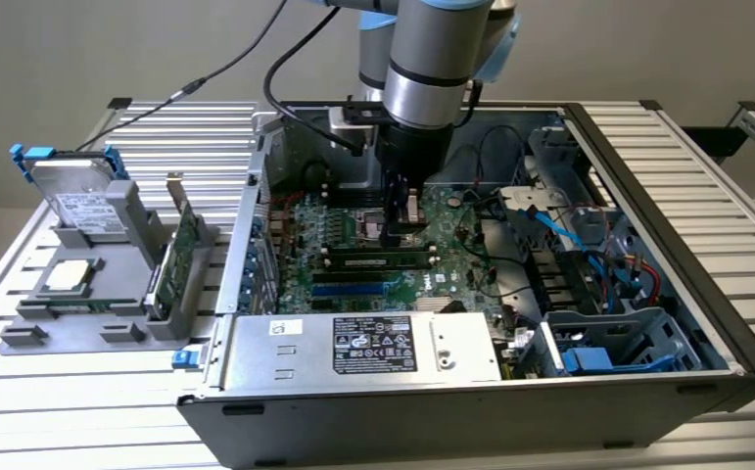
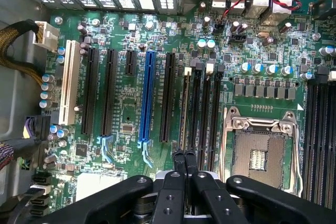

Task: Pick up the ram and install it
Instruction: 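Press down the ram until it locks into place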

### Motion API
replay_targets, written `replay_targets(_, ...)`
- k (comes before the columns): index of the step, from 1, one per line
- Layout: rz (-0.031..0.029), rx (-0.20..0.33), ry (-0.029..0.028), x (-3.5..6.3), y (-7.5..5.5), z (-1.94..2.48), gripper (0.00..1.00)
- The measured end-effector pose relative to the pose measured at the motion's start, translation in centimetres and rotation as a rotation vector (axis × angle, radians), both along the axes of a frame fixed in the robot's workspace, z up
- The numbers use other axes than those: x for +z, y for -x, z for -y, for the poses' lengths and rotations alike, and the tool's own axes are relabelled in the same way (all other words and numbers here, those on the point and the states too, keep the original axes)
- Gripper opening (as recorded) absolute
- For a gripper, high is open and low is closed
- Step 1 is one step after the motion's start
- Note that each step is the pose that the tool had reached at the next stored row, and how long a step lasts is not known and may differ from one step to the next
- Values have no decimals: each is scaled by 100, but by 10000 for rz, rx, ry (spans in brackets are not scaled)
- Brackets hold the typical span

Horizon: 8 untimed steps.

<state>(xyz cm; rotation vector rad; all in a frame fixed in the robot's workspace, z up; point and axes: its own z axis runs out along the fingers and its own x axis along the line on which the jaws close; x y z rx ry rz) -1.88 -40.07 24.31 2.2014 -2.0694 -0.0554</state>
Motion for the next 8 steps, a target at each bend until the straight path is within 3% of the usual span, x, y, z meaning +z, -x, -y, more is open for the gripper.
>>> replay_targets(8, 0, 0, 1, 0, 0, 0, 10)
